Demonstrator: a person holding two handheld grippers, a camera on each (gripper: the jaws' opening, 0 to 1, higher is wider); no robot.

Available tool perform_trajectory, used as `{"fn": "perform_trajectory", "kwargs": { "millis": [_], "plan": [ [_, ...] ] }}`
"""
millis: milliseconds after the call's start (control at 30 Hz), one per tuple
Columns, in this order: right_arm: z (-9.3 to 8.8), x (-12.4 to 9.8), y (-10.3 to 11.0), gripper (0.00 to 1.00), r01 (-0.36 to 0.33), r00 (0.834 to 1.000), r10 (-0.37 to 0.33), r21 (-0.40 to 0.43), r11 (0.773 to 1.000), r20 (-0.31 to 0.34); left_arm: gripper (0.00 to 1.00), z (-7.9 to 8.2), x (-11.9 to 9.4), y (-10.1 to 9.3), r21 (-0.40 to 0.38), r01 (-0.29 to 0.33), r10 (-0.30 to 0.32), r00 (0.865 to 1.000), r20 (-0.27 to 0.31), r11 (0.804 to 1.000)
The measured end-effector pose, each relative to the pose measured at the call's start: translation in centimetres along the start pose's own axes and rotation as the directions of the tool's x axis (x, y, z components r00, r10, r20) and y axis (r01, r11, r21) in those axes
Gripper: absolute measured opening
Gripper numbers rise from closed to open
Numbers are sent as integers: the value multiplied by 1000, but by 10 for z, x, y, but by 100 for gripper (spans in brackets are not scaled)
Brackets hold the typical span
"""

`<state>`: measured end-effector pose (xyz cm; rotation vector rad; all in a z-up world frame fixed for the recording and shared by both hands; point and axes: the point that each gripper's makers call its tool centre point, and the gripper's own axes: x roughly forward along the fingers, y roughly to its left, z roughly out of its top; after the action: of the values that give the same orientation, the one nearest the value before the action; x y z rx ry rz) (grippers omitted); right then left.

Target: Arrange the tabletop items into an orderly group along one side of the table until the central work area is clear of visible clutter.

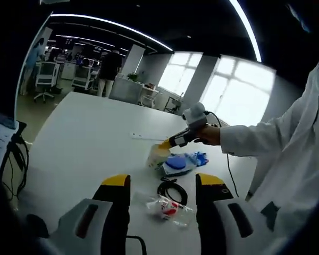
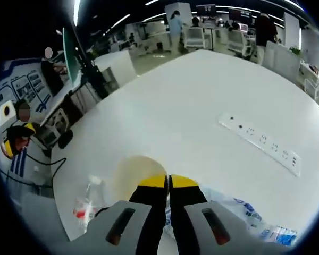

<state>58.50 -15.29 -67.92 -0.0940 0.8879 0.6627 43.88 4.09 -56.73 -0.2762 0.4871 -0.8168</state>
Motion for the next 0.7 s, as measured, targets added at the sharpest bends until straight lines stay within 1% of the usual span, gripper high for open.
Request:
{"fn": "perform_trajectory", "kwargs": {
  "millis": [67,400,467,567,600,633,700],
  "plan": [
    [-1,2,0,0,-1,1000,1,1,1000,-3,50,0,0,1,-3,-1,1,1000,3,1000],
    [-11,8,-2,0,-7,999,7,10,1000,-32,49,-4,2,4,-11,-6,6,1000,-1,1000],
    [-10,8,-1,0,-19,1000,20,15,1000,-24,49,-5,3,4,-9,-8,8,1000,-4,1000],
    [-13,10,-2,0,-14,999,14,4,1000,-34,48,-5,3,4,-11,-5,5,1000,-2,1000],
    [-13,11,-1,0,-24,999,24,9,1000,-29,49,-5,3,4,-12,-5,5,1000,0,1000],
    [-14,11,-1,0,-19,999,20,19,1000,-35,48,-5,3,4,-14,-7,7,1000,-1,1000],
    [-15,12,-3,0,-14,999,14,9,1000,-33,48,-5,3,5,-13,-9,9,1000,0,1000]
  ]
}}
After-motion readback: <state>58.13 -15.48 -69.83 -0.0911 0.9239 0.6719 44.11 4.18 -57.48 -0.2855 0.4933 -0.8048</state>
